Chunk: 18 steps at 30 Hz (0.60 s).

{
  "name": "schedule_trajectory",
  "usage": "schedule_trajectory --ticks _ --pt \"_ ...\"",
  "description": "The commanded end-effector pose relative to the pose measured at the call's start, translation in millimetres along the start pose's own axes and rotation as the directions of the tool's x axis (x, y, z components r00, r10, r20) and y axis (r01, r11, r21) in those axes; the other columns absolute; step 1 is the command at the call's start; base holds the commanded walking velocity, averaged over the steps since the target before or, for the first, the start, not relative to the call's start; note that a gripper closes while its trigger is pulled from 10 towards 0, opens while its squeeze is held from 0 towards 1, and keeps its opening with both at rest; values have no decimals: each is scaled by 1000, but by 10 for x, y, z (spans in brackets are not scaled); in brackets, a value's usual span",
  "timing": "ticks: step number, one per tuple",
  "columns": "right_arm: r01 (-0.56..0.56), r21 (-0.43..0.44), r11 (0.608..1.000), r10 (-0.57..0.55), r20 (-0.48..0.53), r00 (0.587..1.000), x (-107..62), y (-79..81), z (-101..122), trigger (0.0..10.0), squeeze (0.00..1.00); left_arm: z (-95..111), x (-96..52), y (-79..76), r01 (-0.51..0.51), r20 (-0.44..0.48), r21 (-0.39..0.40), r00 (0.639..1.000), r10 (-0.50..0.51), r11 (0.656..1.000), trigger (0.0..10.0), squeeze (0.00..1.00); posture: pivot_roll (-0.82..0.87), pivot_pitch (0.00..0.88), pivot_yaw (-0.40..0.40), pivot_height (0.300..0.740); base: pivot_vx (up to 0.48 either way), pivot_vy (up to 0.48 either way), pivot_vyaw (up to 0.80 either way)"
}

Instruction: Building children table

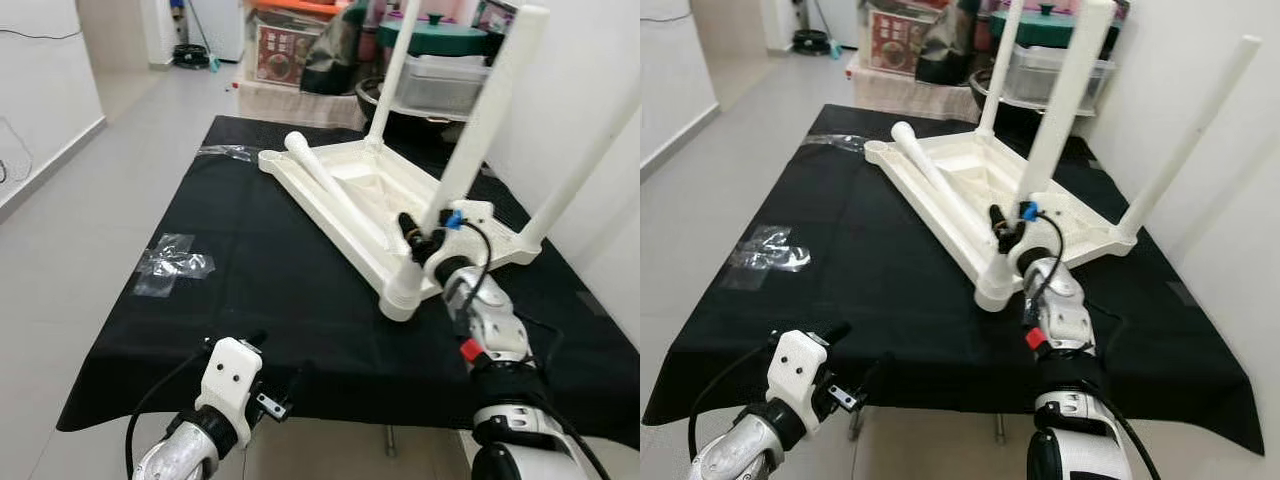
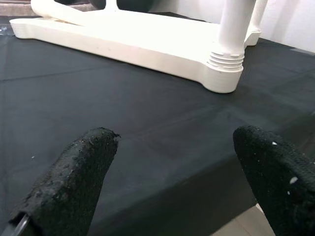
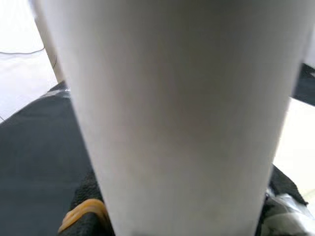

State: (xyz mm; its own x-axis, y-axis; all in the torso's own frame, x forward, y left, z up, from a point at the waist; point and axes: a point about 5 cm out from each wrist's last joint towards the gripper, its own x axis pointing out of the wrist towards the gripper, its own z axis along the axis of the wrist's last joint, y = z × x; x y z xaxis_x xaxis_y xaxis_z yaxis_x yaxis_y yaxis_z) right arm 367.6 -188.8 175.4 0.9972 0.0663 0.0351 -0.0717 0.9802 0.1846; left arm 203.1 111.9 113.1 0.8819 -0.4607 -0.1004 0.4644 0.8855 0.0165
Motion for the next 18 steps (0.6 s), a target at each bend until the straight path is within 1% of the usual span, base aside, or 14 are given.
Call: schedule_trajectory --ticks 1,3,4,7,8,9,10,11,12,13,14,16,17,18 --pt "-63 53 997 63 4 998 -4 80 41 10000 0 -40 2 -16 7 -12 -15 1000 -8 1000 10000 0 130 15 -137 740 0 0 0" --pt "-63 53 997 63 4 998 -4 80 41 10000 0 -40 2 -16 7 -12 -15 1000 -8 1000 10000 0 130 15 -137 740 0 0 0" --pt "-108 44 993 107 7 994 19 120 84 10000 0 -46 2 -19 8 -13 -15 1000 -8 1000 10000 0 130 11 -141 740 0 0 0" --pt "-90 33 995 90 6 996 36 97 97 10000 0 -47 1 -18 8 -13 -15 1000 -8 1000 10000 0 130 11 -141 740 0 0 0" --pt "-69 12 998 69 7 998 50 71 103 10000 0 -47 1 -20 7 -13 -16 1000 -7 1000 10000 0 129 8 -143 740 0 0 0" --pt "2 -17 1000 -2 -6 1000 71 -5 73 10000 0 -49 1 -20 8 -13 -16 1000 -8 1000 10000 0 129 8 -145 740 0 0 0" --pt "2 -17 1000 -2 -6 1000 71 -5 73 10000 0 -49 1 -20 8 -13 -16 1000 -8 1000 10000 0 129 8 -145 740 0 0 0" --pt "46 -37 998 -47 -13 999 81 -54 51 10000 0 -51 1 -20 8 -14 -16 1000 -8 1000 10000 0 129 8 -145 740 0 0 0" --pt "161 -74 984 -162 -12 987 47 -136 -1 10000 0 -52 0 -20 7 -14 -16 1000 -7 1000 10000 0 130 6 -143 740 0 0 0" --pt "245 -108 963 -247 0 969 5 -178 -34 10000 0 -52 -3 -19 6 -14 -15 1000 -7 1000 10000 0 132 5 -142 740 0 0 0" --pt "245 -108 963 -247 0 969 5 -178 -34 10000 0 -52 -3 -19 6 -14 -15 1000 -7 1000 10000 0 132 5 -142 740 0 0 0" --pt "346 -87 934 -347 7 938 -96 -136 -108 10000 0 -54 -7 -16 6 -15 -16 1000 -6 1000 10000 0 129 4 -138 740 0 0 0" --pt "334 -53 941 -334 6 943 -124 -55 -126 10000 0 -54 -8 -16 7 -15 -16 1000 -7 1000 10000 0 129 4 -138 740 0 0 0" --pt "334 -53 941 -334 6 943 -124 -55 -126 10000 0 -54 -8 -16 7 -15 -16 1000 -7 1000 10000 0 129 4 -138 740 0 0 0"
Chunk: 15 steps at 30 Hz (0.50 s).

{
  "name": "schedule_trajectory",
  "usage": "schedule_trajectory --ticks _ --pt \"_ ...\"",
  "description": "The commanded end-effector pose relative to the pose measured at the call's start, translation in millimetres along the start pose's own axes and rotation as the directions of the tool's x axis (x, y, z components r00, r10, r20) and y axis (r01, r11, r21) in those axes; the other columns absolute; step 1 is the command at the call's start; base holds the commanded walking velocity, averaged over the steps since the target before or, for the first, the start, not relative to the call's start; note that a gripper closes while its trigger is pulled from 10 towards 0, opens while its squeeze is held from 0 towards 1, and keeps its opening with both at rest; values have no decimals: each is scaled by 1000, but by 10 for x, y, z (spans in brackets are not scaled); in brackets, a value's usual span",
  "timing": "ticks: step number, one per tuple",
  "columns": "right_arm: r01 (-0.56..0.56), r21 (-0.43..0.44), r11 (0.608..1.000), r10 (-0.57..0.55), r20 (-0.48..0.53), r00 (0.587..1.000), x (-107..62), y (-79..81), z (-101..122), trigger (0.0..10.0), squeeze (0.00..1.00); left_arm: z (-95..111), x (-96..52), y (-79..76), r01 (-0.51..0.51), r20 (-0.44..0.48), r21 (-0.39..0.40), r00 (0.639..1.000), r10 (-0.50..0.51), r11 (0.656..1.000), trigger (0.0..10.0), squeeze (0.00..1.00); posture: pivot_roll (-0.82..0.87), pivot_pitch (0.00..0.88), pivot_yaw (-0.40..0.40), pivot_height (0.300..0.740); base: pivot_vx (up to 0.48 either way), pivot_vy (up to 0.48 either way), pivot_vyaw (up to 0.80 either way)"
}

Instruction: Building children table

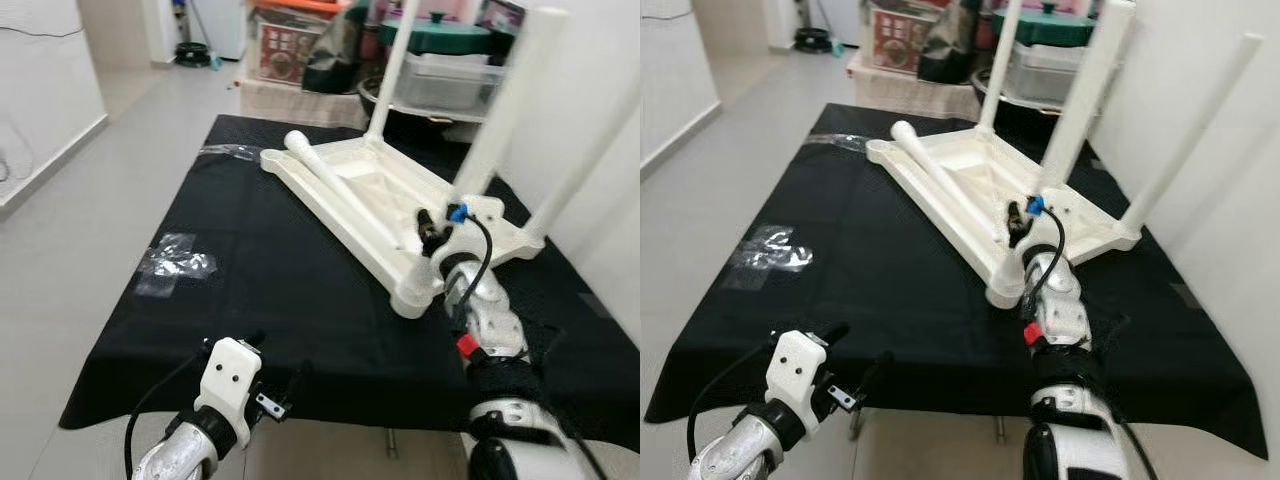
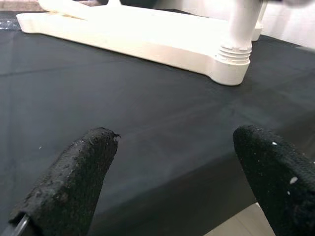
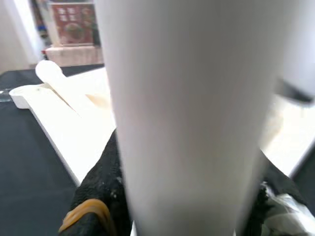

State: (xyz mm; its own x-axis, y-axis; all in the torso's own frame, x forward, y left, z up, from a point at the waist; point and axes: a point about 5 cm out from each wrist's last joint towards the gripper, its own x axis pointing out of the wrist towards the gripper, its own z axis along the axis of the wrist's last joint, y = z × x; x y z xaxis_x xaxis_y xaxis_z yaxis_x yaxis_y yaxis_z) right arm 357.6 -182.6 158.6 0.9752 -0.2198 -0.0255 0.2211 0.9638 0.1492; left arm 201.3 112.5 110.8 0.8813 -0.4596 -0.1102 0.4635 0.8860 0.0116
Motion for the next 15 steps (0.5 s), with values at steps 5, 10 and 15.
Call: schedule_trajectory --ticks 5,10,15 --pt "-61 28 998 61 9 998 -80 131 12 10000 0 -31 8 -15 12 -7 -11 1000 -12 1000 10000 0 133 0 -135 740 0 0 0" --pt "-26 67 997 24 26 999 -92 139 22 10000 0 -33 5 -18 11 -8 -11 1000 -11 1000 10000 0 132 0 -139 740 0 0 0" --pt "-217 99 971 206 111 972 -21 260 141 10000 0 -29 13 -18 9 -7 -12 1000 -10 1000 10000 0 133 7 -142 740 0 0 0"
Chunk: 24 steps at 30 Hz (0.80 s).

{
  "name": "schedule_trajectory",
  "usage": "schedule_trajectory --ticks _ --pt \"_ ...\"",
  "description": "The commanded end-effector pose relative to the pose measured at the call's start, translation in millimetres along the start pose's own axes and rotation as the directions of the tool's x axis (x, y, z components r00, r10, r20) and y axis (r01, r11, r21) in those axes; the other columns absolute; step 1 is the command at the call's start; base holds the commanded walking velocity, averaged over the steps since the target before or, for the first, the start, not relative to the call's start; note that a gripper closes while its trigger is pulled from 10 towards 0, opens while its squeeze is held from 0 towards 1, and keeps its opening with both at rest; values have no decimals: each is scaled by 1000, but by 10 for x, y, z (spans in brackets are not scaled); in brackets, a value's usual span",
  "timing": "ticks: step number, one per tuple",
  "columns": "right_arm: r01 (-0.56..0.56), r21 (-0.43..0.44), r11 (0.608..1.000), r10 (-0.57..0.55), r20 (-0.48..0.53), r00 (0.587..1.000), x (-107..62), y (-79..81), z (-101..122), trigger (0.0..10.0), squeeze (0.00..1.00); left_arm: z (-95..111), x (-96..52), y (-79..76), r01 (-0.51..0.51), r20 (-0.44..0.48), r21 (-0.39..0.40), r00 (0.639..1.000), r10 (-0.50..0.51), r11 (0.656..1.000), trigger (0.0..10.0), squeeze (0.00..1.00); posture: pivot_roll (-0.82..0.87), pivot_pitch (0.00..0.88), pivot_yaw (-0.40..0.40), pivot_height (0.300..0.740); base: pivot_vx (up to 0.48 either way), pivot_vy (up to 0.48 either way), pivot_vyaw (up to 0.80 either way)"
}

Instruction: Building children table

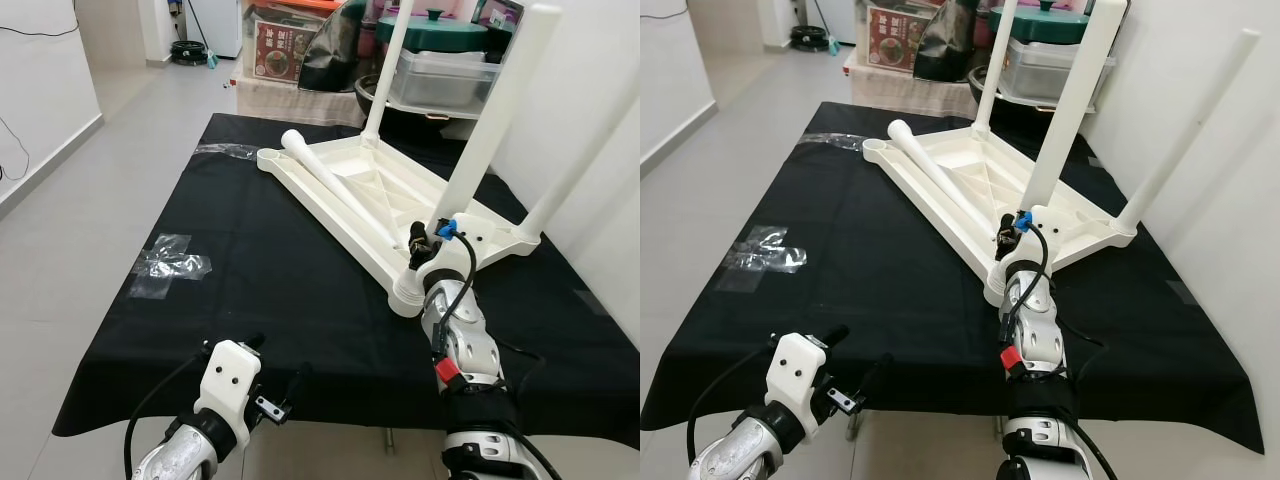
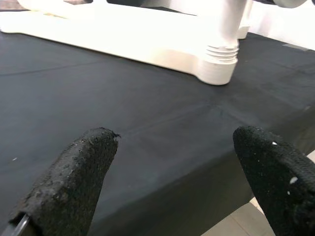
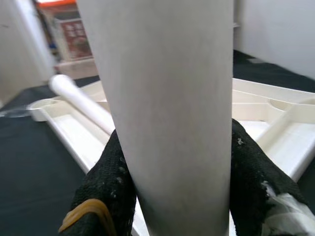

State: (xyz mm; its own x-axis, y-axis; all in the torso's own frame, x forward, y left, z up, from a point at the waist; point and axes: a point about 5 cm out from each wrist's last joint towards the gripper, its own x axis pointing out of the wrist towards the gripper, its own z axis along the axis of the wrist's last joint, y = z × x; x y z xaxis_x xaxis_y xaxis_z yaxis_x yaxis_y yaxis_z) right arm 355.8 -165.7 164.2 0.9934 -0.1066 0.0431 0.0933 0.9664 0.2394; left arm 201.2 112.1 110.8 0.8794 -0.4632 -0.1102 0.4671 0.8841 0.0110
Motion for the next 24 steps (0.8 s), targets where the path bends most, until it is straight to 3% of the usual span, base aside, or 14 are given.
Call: schedule_trajectory --ticks 1,3,8,9,12,15,16,17,18,19,20,21,23,24 --pt "-90 14 996 89 53 995 52 97 100 10000 0 -29 12 -14 5 -7 -12 1000 -5 1000 10000 0 133 7 -142 740 0 0 0" --pt "-131 -12 991 131 82 988 147 -8 193 10000 0 -27 17 -16 4 -6 -12 1000 -4 1000 10000 0 135 5 -143 740 0 0 0" --pt "-200 -32 979 202 102 974 224 -102 299 10000 0 -25 18 -17 2 -5 -11 1000 -2 1000 10000 0 135 7 -146 740 0 0 0" --pt "-311 -50 949 315 90 945 262 -126 364 10000 0 -20 18 -19 2 -4 -12 1000 -2 1000 10000 0 139 9 -145 740 0 0 0" --pt "-469 -64 881 471 32 881 284 -115 391 10000 0 -17 17 -20 1 -3 -12 1000 -1 1000 10000 0 139 12 -145 740 0 0 0" --pt "-590 6 807 590 -16 807 274 -76 356 10000 0 -15 14 -18 1 -3 -12 1000 -1 1000 10000 0 139 14 -143 740 0 0 0" --pt "-683 18 730 682 -65 728 219 -28 304 10000 0 -14 13 -17 1 -3 -12 1000 -2 1000 10000 0 144 17 -145 740 0 0 0" --pt "-683 18 730 682 -65 728 219 -28 304 10000 0 -14 13 -17 1 -3 -12 1000 -2 1000 10000 0 144 17 -145 740 0 0 0" --pt "-740 28 672 738 -99 667 176 3 266 10000 0 -13 12 -17 1 -3 -12 1000 -2 1000 10000 0 144 17 -145 740 0 0 0" --pt "-818 65 571 817 -144 559 103 35 210 10000 0 -12 11 -17 1 -4 -11 1000 -1 1000 10000 0 146 17 -145 740 0 0 0" --pt "-818 65 571 817 -144 559 103 35 210 10000 0 -12 11 -17 1 -4 -11 1000 -1 1000 10000 0 146 17 -145 740 0 0 0" --pt "-894 102 437 890 -189 414 -9 68 157 10000 0 -11 10 -14 0 -4 -11 1000 0 1000 10000 0 151 19 -146 740 0 0 0" --pt "-894 102 437 890 -189 414 -9 68 157 10000 0 -11 10 -14 0 -4 -11 1000 0 1000 10000 0 151 19 -146 740 0 0 0" --pt "-929 129 347 925 -210 316 -78 80 125 10000 0 -10 9 -12 -1 -4 -10 1000 1 1000 10000 0 151 19 -146 740 0 0 0"
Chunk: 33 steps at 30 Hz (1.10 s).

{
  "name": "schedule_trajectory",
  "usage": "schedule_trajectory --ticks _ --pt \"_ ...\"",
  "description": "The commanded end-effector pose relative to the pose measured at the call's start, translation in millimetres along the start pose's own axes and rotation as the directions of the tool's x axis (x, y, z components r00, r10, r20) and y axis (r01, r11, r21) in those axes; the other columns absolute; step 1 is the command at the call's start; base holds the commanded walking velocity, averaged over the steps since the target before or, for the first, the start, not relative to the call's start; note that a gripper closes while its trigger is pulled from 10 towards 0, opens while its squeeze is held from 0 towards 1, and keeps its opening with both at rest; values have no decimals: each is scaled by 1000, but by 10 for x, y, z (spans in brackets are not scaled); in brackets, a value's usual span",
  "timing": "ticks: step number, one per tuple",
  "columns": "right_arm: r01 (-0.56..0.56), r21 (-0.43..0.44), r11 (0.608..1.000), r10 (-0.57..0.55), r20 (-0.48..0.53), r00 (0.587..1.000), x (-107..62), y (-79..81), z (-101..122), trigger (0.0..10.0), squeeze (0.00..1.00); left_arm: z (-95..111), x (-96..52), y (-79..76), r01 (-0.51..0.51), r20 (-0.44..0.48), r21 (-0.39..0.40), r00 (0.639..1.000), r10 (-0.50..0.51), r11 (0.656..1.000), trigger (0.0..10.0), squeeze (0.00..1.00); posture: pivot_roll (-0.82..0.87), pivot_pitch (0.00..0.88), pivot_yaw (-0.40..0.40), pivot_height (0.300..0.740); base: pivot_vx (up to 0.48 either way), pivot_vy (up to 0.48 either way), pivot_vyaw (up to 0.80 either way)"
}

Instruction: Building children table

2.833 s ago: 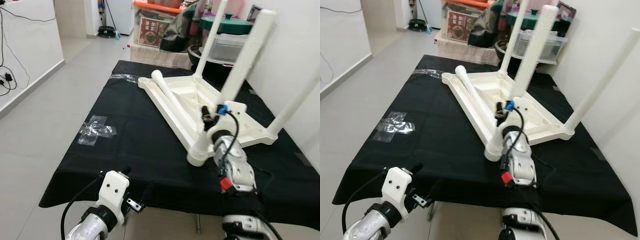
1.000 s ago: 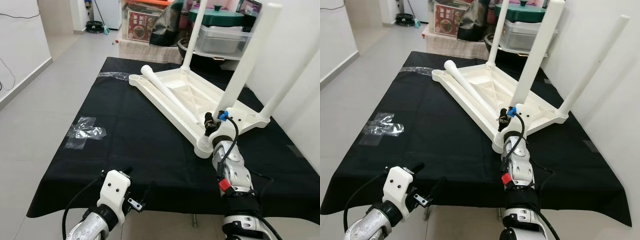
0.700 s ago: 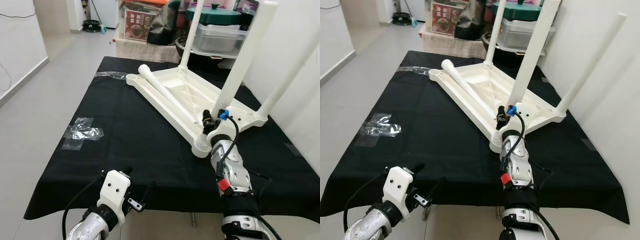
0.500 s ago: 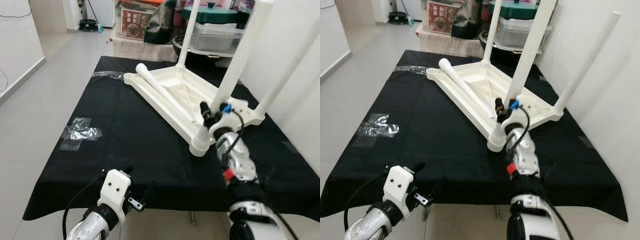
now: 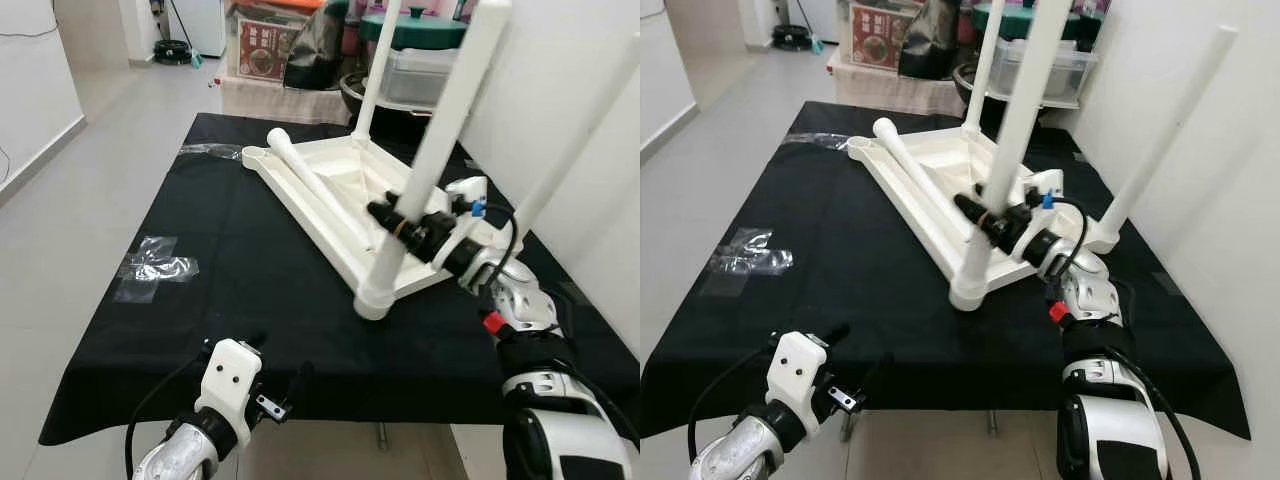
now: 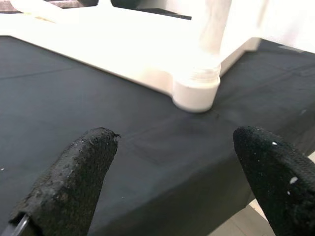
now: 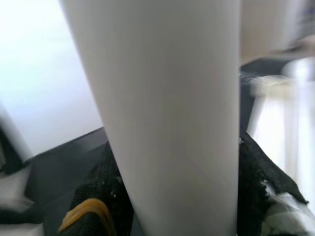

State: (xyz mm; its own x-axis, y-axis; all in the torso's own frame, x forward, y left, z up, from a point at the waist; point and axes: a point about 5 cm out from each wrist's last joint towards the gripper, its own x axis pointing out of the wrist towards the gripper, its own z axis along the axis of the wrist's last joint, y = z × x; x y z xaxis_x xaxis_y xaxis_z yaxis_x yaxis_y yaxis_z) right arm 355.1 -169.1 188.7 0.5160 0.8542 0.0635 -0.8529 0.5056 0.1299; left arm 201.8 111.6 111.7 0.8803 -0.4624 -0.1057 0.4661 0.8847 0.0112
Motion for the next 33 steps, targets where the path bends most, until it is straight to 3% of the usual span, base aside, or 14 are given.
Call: schedule_trajectory --ticks 1,8,9,17,19,23,25,26,27,28,29,31,32,33 --pt "-198 65 978 202 -62 977 33 162 -144 10000 0 -19 1 -10 -1 -8 -9 1000 1 1000 10000 0 149 18 -143 740 0 0 0" --pt "-236 26 971 236 -23 971 175 221 -76 10000 0 -21 -1 -1 -2 -9 -7 1000 2 1000 10000 0 150 18 -140 740 0 0 0" --pt "-216 16 976 216 1 976 218 208 -44 0 0 -23 -1 0 -2 -9 -7 1000 2 1000 10000 0 151 18 -140 740 0 0 0" --pt "127 -2 992 -127 79 989 277 102 -40 0 0 -26 0 -3 -3 -10 -6 1000 3 1000 10000 0 147 15 -145 740 0 0 0" --pt "371 -3 928 -370 78 926 205 -5 -81 0 0 -30 -2 -2 -3 -10 -7 1000 2 1000 10000 0 141 12 -140 740 0 0 0" --pt "486 -4 874 -485 75 872 153 -52 -101 0 0 -32 -3 0 -2 -11 -7 1000 2 1000 10000 0 140 11 -139 740 0 0 0" --pt "761 8 649 -759 74 646 -49 -146 -162 0 0 -39 -5 4 0 -13 -8 1000 0 1000 10000 0 130 3 -132 740 0 0 0" --pt "761 8 649 -759 74 646 -49 -146 -162 0 0 -39 -5 4 0 -13 -8 1000 0 1000 10000 0 130 3 -132 740 0 0 0" --pt "873 15 487 -871 84 484 -187 -156 -190 0 0 -43 -4 5 3 -14 -9 1000 -3 1000 10000 0 128 2 -131 740 0 0 0" --pt "873 15 487 -871 84 484 -187 -156 -190 0 0 -43 -4 5 3 -14 -9 1000 -3 1000 10000 0 128 2 -131 740 0 0 0" --pt "935 30 354 -933 83 350 -283 -108 -229 0 0 -45 -4 4 5 -15 -9 1000 -5 1000 10000 0 127 2 -127 740 0 0 0" --pt "935 30 354 -933 83 350 -283 -108 -229 0 0 -45 -4 4 5 -15 -9 1000 -5 1000 10000 0 127 2 -127 740 0 0 0" --pt "966 54 253 -966 65 249 -293 1 -287 0 0 -45 -5 2 7 -15 -8 1000 -7 1000 10000 0 135 1 -134 740 0 0 0" --pt "966 54 253 -966 65 249 -293 1 -287 0 0 -45 -5 2 7 -15 -8 1000 -7 1000 10000 0 135 1 -134 740 0 0 0"
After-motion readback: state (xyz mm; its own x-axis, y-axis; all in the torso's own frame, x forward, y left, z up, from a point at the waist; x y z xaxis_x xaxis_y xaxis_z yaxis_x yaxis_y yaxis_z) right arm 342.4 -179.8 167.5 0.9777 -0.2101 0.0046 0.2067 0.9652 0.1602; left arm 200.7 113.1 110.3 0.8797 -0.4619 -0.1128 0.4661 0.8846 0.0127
